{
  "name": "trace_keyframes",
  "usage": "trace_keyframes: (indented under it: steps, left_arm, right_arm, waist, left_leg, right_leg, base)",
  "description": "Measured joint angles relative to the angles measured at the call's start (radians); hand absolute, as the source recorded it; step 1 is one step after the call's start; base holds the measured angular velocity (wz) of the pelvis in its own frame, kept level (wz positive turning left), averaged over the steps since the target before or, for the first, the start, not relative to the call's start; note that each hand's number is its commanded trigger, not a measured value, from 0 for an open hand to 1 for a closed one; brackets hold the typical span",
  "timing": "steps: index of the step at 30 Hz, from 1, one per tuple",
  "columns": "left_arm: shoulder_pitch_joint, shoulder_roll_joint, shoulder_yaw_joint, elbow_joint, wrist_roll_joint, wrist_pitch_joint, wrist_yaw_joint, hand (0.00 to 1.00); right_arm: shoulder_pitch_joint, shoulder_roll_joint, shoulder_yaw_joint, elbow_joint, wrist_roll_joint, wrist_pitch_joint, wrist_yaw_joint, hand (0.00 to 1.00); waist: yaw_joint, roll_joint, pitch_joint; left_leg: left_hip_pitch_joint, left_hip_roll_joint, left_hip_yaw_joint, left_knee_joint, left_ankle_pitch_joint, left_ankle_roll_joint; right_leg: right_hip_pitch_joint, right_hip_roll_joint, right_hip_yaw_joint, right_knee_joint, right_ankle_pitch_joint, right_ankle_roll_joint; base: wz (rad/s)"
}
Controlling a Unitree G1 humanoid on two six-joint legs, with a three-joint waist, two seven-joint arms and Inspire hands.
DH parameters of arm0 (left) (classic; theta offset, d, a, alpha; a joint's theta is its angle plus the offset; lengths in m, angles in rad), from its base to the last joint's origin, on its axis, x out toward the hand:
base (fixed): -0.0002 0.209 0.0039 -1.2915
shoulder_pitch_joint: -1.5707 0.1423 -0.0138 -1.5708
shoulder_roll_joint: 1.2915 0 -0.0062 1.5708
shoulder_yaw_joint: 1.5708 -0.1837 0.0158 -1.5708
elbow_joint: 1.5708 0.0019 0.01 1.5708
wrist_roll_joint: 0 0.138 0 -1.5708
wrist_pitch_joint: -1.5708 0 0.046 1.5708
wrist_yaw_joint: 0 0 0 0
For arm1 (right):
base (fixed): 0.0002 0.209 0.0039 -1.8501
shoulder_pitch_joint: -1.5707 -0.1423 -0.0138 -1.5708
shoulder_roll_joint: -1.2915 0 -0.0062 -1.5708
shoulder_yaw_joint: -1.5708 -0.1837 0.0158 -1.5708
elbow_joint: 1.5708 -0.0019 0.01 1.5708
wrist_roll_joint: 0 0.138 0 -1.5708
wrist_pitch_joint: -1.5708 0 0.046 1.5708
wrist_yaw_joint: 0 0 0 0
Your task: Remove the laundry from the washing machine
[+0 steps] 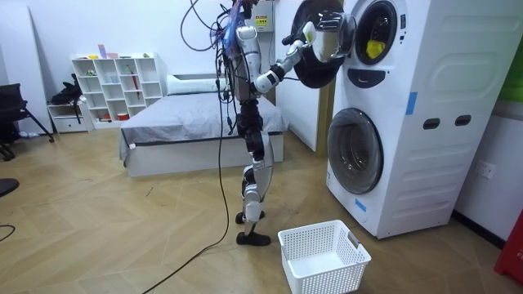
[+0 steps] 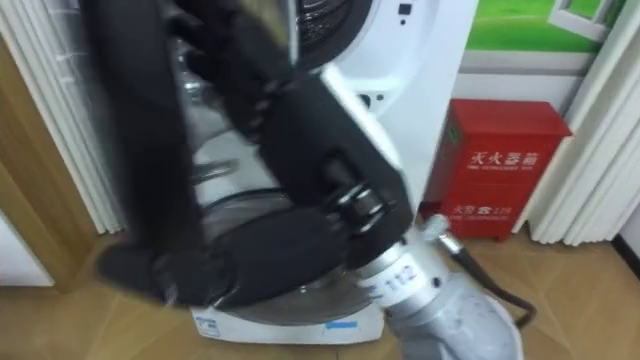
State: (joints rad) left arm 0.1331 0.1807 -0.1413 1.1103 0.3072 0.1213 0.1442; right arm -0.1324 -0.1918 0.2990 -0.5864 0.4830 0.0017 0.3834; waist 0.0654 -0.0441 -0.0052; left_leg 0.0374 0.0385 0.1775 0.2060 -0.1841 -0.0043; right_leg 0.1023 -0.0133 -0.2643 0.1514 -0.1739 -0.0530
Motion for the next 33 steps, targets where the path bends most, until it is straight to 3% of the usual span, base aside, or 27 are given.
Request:
trace_keyframes:
  steps: [2,8,11,16,20,25,33]
  left_arm:
    - [-0.004,0.000,-0.001,0.000,-0.001,-0.001,-0.001,0.00]
    - [-0.006,0.005,-0.001,0.009,0.003,-0.012,-0.013,0.00]
    - [-0.005,0.005,0.000,0.009,0.002,-0.013,-0.024,0.00]
    - [-0.006,0.001,0.000,0.009,-0.001,-0.009,-0.024,0.00]
    - [-0.004,-0.004,0.000,0.010,-0.001,0.003,-0.021,0.00]
    - [-0.005,-0.004,0.003,0.010,-0.001,0.004,-0.019,0.00]
    - [-0.001,-0.005,0.019,0.008,0.001,0.001,-0.021,0.00]
  right_arm:
    - [-0.010,-0.001,0.028,0.019,0.016,0.001,0.020,0.00]
    - [-0.010,-0.003,0.074,0.093,0.001,0.065,0.077,0.00]
    - [-0.017,0.000,0.075,0.118,-0.040,0.069,0.095,0.00]
    - [-0.067,0.008,0.122,0.177,-0.061,0.094,0.100,0.00]
    - [-0.067,0.014,0.152,0.183,-0.062,0.124,0.110,0.00]
    - [-0.067,0.015,0.152,0.184,-0.062,0.130,0.108,0.00]
    - [-0.040,0.014,0.137,0.180,-0.067,0.130,0.092,0.00]
  waist:
    - [0.017,-0.001,0.0005]
    - [0.072,-0.019,0.0096]
    - [0.110,-0.029,0.0142]
    - [0.134,-0.042,0.0147]
    - [0.140,-0.043,0.0151]
    - [0.145,-0.043,0.0168]
    - [0.120,-0.038,0.0178]
  left_leg:
    - [-0.001,-0.003,-0.007,0.000,0.000,0.000]
    - [-0.012,-0.016,-0.036,-0.002,0.000,0.001]
    - [-0.018,-0.021,-0.046,-0.002,-0.001,0.002]
    - [-0.028,-0.030,-0.084,-0.001,0.000,0.003]
    - [-0.033,-0.033,-0.107,-0.002,0.000,0.003]
    - [-0.027,-0.032,-0.105,-0.008,-0.001,0.003]
    - [-0.029,-0.032,-0.097,-0.009,-0.003,0.005]
  right_leg:
    - [0.001,-0.002,-0.011,-0.001,-0.002,0.000]
    - [0.003,-0.013,-0.039,0.000,-0.014,0.008]
    - [0.003,-0.016,-0.046,-0.002,-0.017,0.012]
    - [0.002,-0.020,-0.073,0.000,-0.020,0.015]
    - [0.006,-0.020,-0.095,0.001,-0.021,0.017]
    - [0.013,-0.020,-0.095,0.000,-0.022,0.019]
    - [0.010,-0.021,-0.092,0.001,-0.021,0.020]
  base:
    - [0.13]
    - [0.16]
    - [0.15]
    - [0.21]
    - [0.19]
    - [0.00]
    - [-0.02]
